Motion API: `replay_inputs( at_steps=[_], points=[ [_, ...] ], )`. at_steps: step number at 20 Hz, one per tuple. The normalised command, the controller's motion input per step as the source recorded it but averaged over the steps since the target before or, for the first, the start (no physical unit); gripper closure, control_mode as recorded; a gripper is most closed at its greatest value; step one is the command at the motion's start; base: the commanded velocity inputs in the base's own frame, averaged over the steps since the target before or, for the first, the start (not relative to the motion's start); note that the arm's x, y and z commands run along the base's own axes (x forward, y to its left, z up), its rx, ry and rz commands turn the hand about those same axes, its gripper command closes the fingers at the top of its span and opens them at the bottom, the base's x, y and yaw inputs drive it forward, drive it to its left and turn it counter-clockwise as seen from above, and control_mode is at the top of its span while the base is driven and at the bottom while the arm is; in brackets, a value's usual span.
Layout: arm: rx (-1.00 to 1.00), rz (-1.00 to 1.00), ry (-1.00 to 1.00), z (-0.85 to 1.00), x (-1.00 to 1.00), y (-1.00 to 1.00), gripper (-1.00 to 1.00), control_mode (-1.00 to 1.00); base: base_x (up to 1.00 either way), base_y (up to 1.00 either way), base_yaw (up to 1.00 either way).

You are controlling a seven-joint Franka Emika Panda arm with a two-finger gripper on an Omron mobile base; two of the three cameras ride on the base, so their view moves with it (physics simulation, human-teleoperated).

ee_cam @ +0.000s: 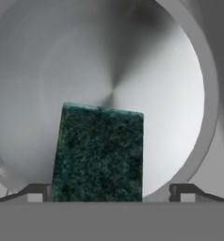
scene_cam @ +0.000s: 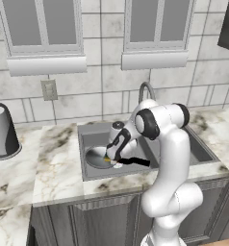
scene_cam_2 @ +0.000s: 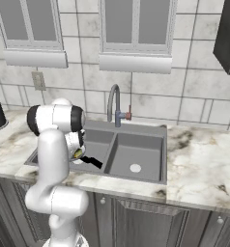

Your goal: Pick the pan and sponge and place them into the sink. Then turn on the water.

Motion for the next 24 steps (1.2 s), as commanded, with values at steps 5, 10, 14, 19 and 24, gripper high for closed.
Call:
replay_inputs(
  at_steps=[5, 10, 14, 19, 24],
  points=[
    [0.0, 0.0, -0.06, 0.44, 0.0, 0.0, -1.0, -1.0, 0.0, 0.0, 0.0],
    [0.0, -0.04, -0.11, 0.47, -0.17, 0.0, -1.0, -1.0, 0.0, 0.0, 0.0],
    [0.0, -0.11, -0.14, 0.4, -0.42, 0.0, -1.0, -1.0, 0.0, 0.0, 0.0],
    [0.03, -0.14, -0.15, 0.24, -0.57, 0.0, -1.0, -1.0, 0.0, 0.0, 0.0],
    [0.06, -0.14, -0.14, 0.21, -0.51, -0.02, -1.0, -1.0, 0.0, 0.0, 0.0]
  ],
)
